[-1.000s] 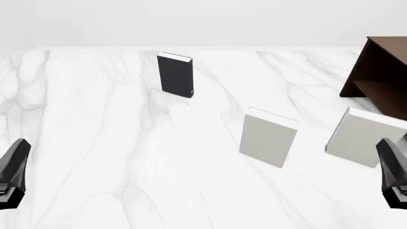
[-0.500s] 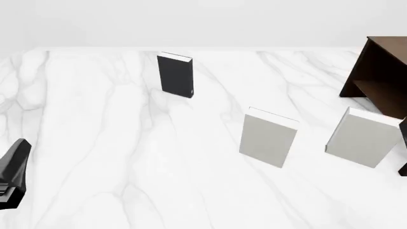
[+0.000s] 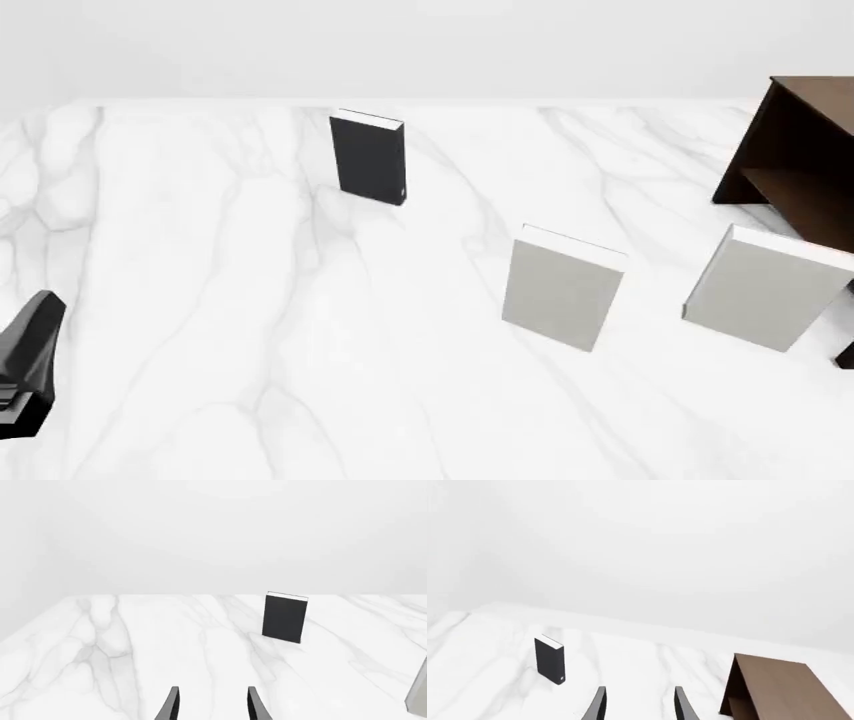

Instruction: Pick up the book on the left and place it on top of the shelf.

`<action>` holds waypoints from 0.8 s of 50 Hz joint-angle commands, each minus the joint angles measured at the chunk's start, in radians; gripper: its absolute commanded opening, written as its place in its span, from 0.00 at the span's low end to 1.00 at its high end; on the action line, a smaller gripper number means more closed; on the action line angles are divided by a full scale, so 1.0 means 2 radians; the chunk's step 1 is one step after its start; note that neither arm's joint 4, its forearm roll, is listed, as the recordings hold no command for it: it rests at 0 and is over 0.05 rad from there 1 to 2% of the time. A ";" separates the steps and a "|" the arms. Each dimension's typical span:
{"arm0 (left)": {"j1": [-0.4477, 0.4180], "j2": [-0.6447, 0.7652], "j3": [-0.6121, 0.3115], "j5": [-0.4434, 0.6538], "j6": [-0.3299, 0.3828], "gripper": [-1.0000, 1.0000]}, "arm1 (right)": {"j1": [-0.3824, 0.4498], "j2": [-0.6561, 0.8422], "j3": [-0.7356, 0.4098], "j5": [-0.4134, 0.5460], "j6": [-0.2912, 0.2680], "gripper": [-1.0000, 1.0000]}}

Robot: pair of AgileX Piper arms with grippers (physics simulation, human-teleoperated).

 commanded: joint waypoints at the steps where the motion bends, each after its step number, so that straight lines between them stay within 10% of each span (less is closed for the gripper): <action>1: 0.000 0.000 0.000 0.000 0.000 1.00 | 0.038 0.094 -0.073 -0.010 -0.014 1.00; 40: 0.000 0.000 0.000 0.000 0.000 1.00 | 0.115 0.314 -0.172 -0.068 -0.063 1.00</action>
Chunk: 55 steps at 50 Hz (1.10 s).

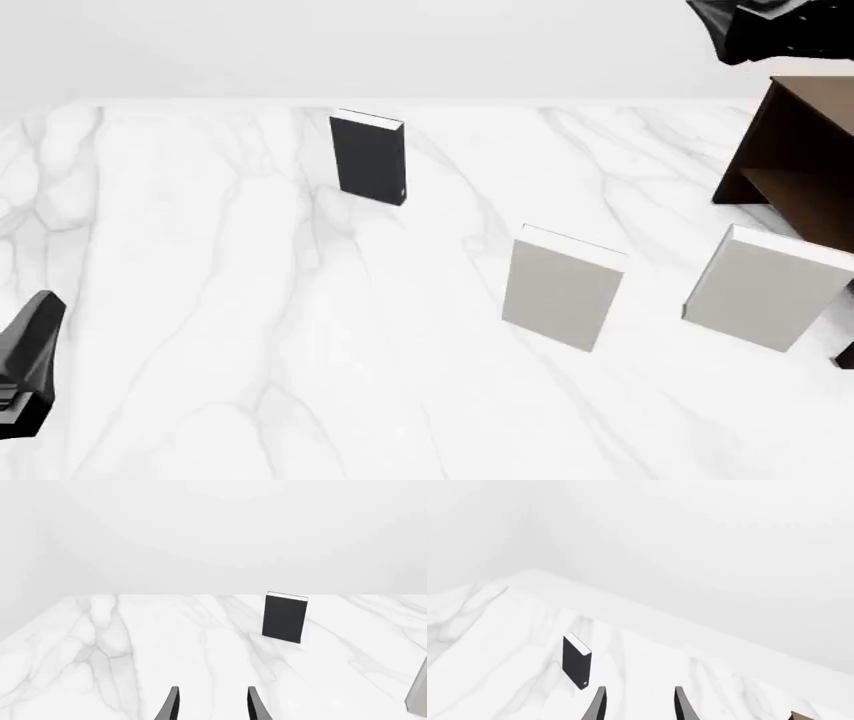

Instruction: Pick up the book on the left and place it on top of the shelf.

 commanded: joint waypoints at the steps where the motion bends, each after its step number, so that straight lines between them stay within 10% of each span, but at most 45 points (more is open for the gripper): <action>1: 0.000 0.000 0.000 0.000 0.000 1.00 | 0.020 0.062 -0.029 -0.011 -0.015 1.00; 55: 0.000 0.000 0.000 0.000 0.000 1.00 | 0.054 0.273 -0.130 -0.050 -0.025 1.00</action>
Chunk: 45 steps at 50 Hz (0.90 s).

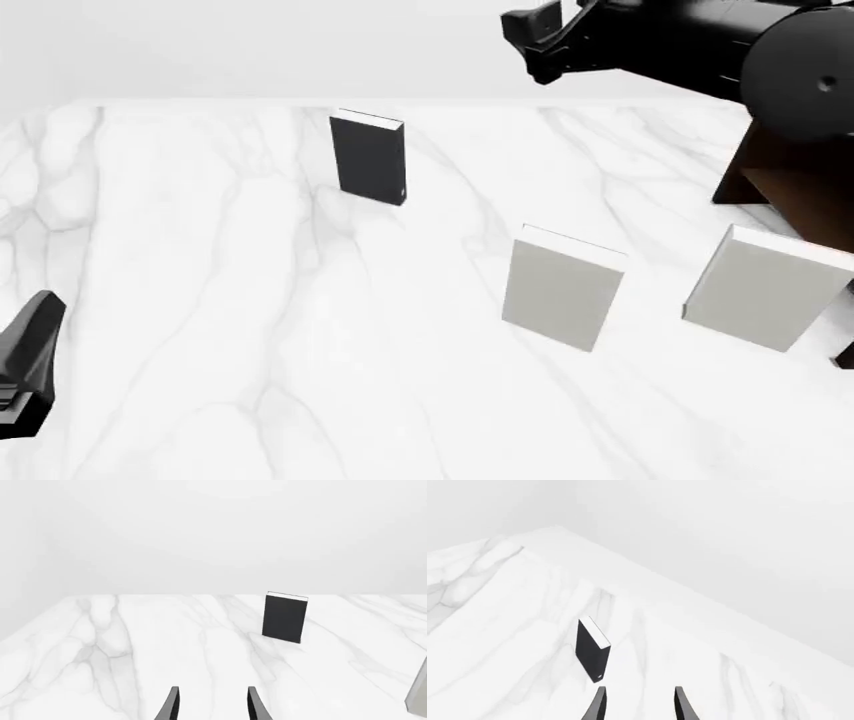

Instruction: Pick up the book on the left and place it on top of the shelf.

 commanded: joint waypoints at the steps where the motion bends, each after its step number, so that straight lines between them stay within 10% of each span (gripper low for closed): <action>1: 0.000 0.000 0.000 0.000 0.000 1.00 | 0.008 0.043 -0.025 -0.009 0.004 1.00; 45: 0.000 0.000 0.000 0.000 0.000 1.00 | 0.016 0.182 -0.083 -0.072 0.033 1.00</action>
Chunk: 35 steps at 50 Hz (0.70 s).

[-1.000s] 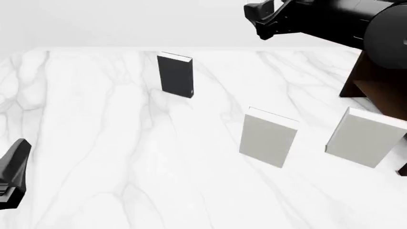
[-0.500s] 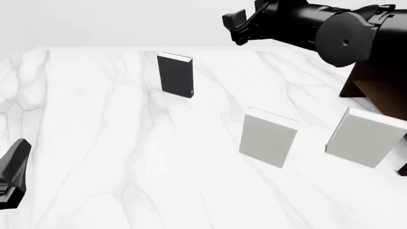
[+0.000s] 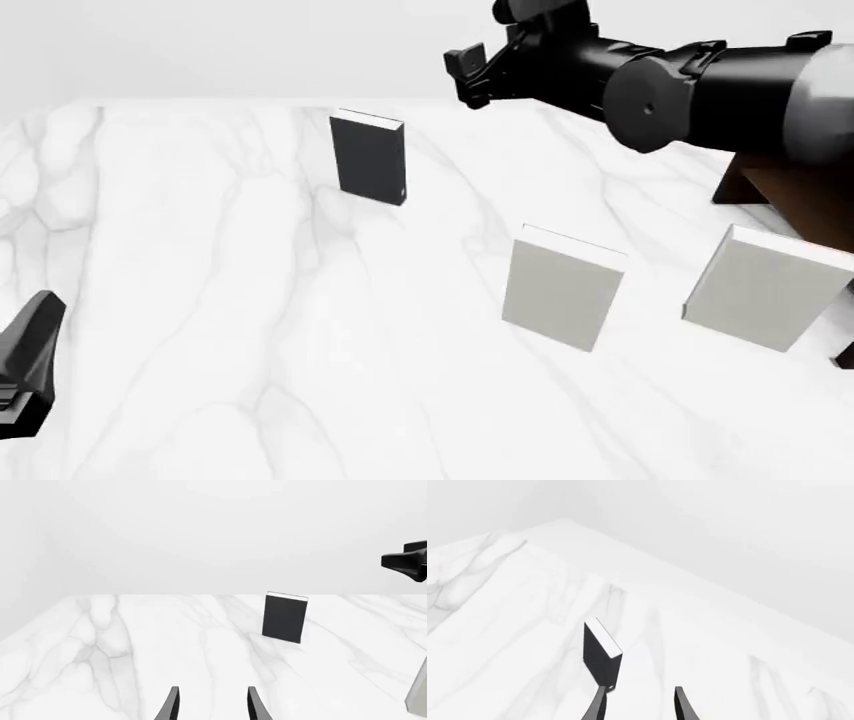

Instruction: Pick up the book on the left and place it on top of the shelf.

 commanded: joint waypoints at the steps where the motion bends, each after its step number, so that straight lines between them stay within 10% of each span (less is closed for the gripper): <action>1: 0.000 0.000 0.000 0.000 0.000 1.00 | 0.006 0.038 -0.020 -0.011 0.005 1.00; 35: 0.000 0.000 0.000 0.000 0.000 1.00 | 0.009 0.118 -0.073 -0.028 0.014 1.00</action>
